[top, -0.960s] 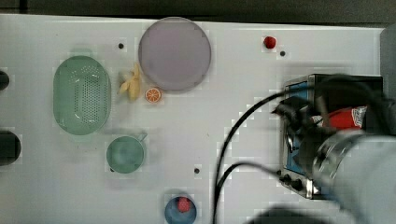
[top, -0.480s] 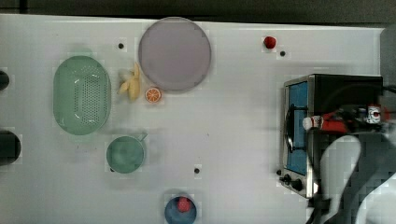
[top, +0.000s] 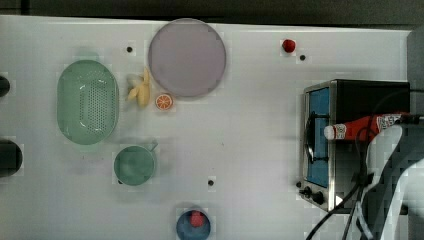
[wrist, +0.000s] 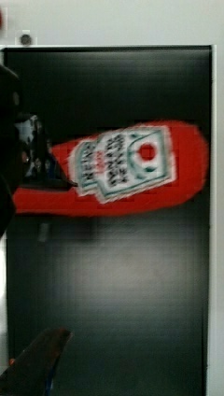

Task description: Pick Ketchup from oven and place it on table.

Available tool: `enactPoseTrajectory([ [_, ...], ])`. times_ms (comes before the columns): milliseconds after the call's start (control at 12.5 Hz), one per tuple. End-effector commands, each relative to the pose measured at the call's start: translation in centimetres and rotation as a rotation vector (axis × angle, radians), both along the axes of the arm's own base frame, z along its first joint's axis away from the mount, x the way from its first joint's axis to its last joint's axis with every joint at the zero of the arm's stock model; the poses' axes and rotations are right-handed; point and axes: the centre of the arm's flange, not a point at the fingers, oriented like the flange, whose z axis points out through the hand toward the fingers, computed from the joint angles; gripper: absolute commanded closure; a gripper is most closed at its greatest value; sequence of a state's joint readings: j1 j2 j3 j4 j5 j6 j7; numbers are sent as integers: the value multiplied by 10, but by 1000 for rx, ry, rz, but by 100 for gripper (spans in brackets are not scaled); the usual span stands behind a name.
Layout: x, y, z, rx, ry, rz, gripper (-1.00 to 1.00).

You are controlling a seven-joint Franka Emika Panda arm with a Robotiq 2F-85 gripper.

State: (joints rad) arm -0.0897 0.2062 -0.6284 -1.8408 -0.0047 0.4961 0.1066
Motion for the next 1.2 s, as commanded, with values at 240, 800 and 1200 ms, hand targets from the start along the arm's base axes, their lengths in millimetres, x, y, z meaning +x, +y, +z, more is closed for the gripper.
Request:
enactPoseTrajectory([
  [240, 32, -16, -37, -11, -71, -71, -100],
  [800, 35, -24, -78, -9, -72, -107, -100],
  [1200, 37, -25, -74, -3, -100, -119, -27],
])
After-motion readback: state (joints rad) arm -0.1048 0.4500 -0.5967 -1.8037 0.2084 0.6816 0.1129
